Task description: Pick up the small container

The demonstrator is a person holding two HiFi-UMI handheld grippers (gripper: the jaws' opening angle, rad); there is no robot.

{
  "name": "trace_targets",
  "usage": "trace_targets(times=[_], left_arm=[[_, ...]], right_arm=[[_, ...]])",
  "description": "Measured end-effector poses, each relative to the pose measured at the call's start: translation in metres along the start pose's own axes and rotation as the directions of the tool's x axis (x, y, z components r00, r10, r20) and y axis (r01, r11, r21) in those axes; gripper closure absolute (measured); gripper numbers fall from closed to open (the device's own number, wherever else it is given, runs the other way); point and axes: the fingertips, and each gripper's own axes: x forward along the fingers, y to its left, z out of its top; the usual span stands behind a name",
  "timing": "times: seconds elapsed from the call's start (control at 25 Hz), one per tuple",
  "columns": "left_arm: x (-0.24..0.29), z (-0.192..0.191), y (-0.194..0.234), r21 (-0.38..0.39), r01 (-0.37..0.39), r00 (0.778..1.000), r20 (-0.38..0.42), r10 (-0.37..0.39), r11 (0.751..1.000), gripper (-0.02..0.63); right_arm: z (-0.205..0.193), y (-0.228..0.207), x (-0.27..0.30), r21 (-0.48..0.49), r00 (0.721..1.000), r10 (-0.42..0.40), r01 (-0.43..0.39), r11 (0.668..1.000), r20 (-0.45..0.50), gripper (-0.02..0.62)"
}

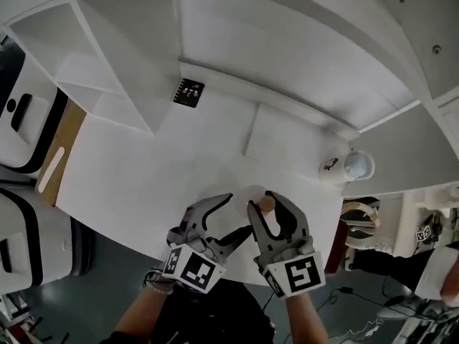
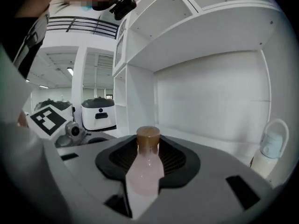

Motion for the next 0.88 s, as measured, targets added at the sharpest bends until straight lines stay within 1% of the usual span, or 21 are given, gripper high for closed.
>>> trace_targets(times=[0.28, 0.52, 0.72, 0.88], left_arm=[[0.004, 0.013, -0.016, 0.049, 0.016, 1.0, 0.004, -0.016, 0.999, 0.268], [-0.001, 0.031, -0.02, 0.067, 0.005, 1.0, 0.03, -0.007, 0.998, 0.265], [-0.006, 0.05, -0.028, 0.052, 0.022, 0.997, 0.069, -0.025, 0.998, 0.267], [-0.012, 0.065, -0.034, 0.076, 0.024, 0.997, 0.076, -0.029, 0.997, 0.267]], right_arm=[[0.016, 0.009, -0.018, -0.017, 0.999, 0.032, -0.032, 0.999, 0.019, 0.449], [0.032, 0.021, -0.033, -0.02, 0.997, 0.066, -0.065, 0.998, 0.044, 0.448], [0.046, 0.023, -0.048, -0.033, 0.995, 0.075, -0.073, 0.997, 0.067, 0.449], [0.059, 0.024, -0.061, -0.039, 0.992, 0.083, -0.079, 0.996, 0.091, 0.448]])
